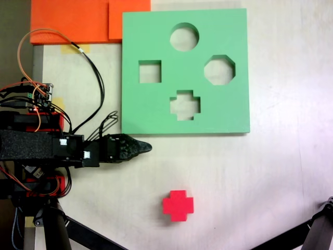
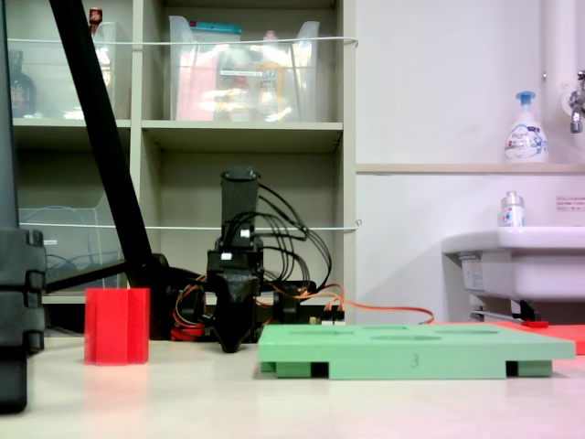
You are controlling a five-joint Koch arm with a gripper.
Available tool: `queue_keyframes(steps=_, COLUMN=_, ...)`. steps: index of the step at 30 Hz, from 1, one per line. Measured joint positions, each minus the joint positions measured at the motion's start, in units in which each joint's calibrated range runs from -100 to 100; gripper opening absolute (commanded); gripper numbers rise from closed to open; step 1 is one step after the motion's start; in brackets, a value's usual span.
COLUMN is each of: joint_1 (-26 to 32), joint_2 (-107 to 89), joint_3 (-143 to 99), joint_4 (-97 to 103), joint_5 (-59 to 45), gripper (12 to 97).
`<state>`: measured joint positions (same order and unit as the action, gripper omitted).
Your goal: Put the cross columnar block into the corresponding hole
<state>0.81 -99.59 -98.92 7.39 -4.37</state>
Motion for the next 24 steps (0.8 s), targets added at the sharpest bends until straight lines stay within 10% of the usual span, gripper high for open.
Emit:
queue_keyframes(steps=8, joint_1=-3.08, joint_2=0.0, joint_3=0.0, joint_4=0.0, joint_5=4.4, gripper=49.1)
queue_keyframes(steps=17, joint_1=-7.47, joint_2=0.0, joint_3=-0.1, joint_4=-1.66, joint_5=38.34, gripper=46.4)
queue_keyframes(steps=24, joint_1=-6.64, joint_2=0.14, joint_3=23.32, joint_4=-43.56, joint_5=47.28, gripper=41.7)
